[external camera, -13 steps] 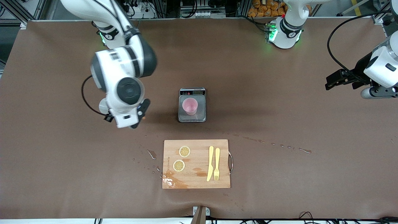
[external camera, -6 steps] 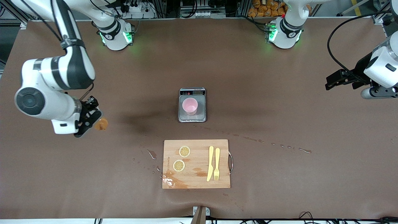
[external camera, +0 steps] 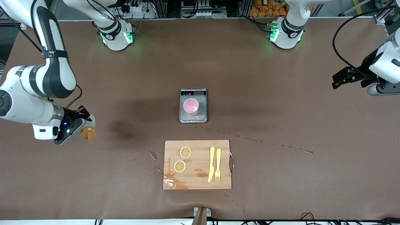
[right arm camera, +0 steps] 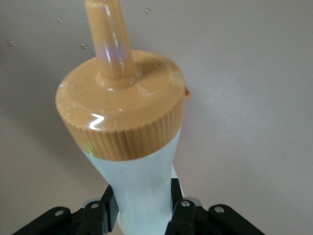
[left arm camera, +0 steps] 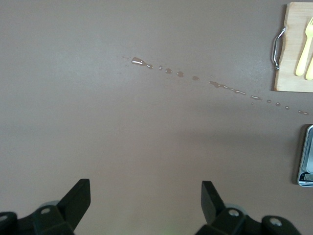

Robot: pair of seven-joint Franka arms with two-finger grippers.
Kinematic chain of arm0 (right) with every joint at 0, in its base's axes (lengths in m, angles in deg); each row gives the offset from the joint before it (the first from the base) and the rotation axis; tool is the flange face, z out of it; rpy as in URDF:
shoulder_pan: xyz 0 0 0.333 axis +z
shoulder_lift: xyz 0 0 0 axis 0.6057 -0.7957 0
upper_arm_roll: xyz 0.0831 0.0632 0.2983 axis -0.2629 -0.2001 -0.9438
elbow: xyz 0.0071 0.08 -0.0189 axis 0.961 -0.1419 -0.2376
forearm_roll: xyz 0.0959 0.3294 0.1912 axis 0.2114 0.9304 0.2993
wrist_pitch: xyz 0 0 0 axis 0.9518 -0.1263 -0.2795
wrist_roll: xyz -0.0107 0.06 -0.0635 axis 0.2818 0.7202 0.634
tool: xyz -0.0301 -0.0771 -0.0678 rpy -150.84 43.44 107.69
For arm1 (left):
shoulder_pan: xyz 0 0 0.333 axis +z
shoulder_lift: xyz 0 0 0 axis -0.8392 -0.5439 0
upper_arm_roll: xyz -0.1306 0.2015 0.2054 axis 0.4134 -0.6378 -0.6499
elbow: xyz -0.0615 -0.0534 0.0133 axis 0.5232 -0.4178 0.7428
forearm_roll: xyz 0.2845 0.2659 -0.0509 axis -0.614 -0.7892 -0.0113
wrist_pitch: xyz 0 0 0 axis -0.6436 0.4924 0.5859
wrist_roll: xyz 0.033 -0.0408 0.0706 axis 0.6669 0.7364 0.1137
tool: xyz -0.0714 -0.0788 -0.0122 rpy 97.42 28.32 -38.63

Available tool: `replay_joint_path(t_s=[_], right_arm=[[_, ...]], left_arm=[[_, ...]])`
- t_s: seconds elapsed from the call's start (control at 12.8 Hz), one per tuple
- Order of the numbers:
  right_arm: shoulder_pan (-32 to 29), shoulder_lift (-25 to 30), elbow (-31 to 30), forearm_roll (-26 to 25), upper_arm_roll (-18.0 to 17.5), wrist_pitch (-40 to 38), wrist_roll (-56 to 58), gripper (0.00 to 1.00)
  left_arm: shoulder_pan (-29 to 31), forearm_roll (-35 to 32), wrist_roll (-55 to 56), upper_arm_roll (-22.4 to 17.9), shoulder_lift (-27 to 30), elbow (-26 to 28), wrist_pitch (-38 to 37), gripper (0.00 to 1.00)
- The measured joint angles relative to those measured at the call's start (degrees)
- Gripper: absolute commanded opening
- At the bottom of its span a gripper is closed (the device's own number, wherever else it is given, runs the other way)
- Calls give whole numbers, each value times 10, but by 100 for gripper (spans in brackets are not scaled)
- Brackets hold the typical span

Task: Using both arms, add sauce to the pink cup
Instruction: 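Carry the bottle back beside the table edge with the right gripper, then lower the bottle upright onto the table and open the right gripper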

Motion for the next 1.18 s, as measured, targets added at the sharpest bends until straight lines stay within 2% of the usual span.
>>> replay_joint_path(t_s=[0.31, 0.55, 0.94, 1.18], right_arm=[[-44, -31, -6, 83, 0, 63, 119, 0], [-60, -57, -6, 103, 0, 115, 199, 0], [-65, -107, -7, 232, -1, 171, 359, 0], [-68, -119, -7, 246, -1, 175, 379, 0]], left_arm=[[0, 0, 0, 0, 1, 0, -1, 100], [0, -3, 0, 0, 1, 0, 1, 100], [-2, -32, 0, 9, 0, 1, 4, 100], [-2, -32, 0, 9, 0, 1, 4, 100]])
